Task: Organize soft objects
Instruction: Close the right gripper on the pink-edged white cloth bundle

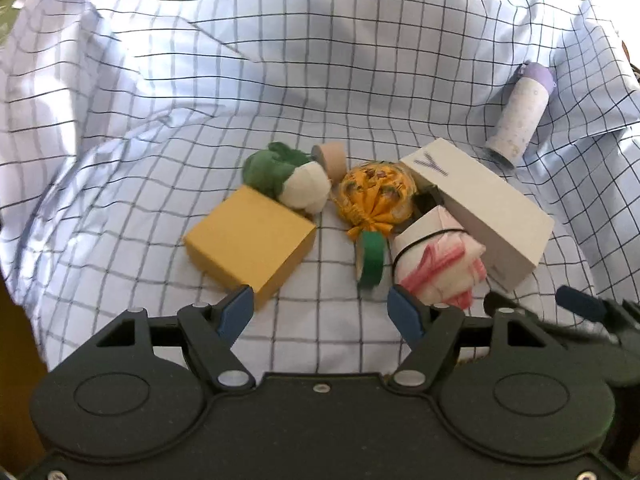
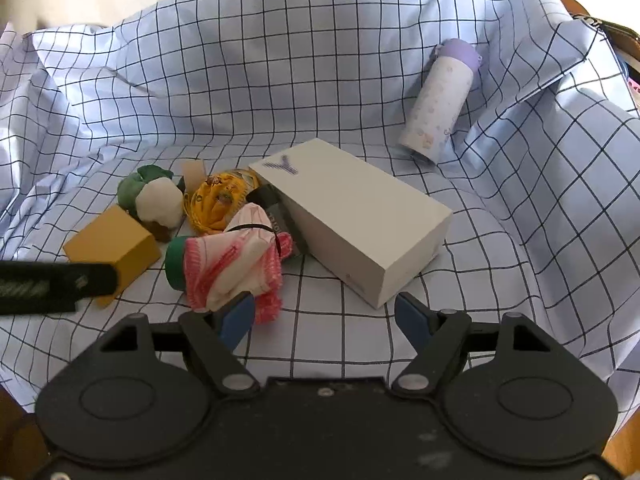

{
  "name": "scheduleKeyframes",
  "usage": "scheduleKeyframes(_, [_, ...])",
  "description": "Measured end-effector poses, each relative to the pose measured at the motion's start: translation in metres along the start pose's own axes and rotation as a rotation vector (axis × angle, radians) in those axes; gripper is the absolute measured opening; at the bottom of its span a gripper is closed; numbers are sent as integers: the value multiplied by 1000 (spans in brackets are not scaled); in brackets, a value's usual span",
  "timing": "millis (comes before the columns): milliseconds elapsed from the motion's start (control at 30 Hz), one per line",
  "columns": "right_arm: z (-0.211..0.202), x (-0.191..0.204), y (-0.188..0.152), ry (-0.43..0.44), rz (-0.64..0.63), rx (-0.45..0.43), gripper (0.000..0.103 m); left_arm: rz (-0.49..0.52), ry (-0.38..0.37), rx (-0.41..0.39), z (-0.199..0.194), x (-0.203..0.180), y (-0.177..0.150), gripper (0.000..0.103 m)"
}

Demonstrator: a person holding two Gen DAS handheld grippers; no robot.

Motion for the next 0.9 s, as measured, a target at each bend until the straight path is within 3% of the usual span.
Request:
scheduleKeyframes(367, [4, -11, 1, -1, 16, -10, 76, 76, 33, 22, 37, -17, 15, 69])
scheduleKeyframes(600, [6, -3, 9, 19, 2, -33, 77, 61, 149, 5, 46, -2, 30, 69])
scheduleKeyframes(900, [19, 31, 30, 62, -65, -95, 78, 12, 165, -11, 35, 20, 32, 69])
Point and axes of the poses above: each gripper's, at about its wrist camera, not at the fingertips, and z roughly the way its jaws point, x to its left, y to its top, the point moved 1 cm from there along z, roughly the way its jaws point, and after that the axes turned 2 degrees about -y, right-handed, at the moved point
